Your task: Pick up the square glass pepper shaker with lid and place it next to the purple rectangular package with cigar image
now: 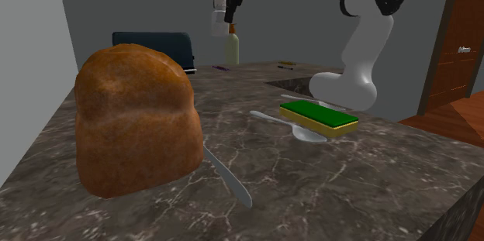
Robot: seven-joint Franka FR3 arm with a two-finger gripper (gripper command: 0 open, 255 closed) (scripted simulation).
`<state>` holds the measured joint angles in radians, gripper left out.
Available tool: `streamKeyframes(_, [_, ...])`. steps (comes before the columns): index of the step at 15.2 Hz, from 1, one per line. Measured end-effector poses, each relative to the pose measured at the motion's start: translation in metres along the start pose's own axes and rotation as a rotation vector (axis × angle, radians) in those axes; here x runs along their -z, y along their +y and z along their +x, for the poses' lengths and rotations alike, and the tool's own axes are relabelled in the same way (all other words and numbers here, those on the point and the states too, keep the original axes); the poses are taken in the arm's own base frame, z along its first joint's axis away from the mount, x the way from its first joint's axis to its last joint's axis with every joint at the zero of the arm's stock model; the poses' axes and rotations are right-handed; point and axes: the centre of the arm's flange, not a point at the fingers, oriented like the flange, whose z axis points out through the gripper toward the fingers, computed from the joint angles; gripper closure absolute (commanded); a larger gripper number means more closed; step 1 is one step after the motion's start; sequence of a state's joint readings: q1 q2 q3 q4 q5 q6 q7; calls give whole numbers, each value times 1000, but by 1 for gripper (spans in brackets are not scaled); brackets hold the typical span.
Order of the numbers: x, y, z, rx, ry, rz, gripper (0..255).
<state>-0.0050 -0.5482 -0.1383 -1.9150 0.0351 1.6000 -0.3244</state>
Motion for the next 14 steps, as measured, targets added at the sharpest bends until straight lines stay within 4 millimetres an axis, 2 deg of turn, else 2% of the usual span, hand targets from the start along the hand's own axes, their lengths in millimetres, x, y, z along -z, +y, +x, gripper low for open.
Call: streamKeyframes(14, [30, 146, -102, 0, 0, 0, 255])
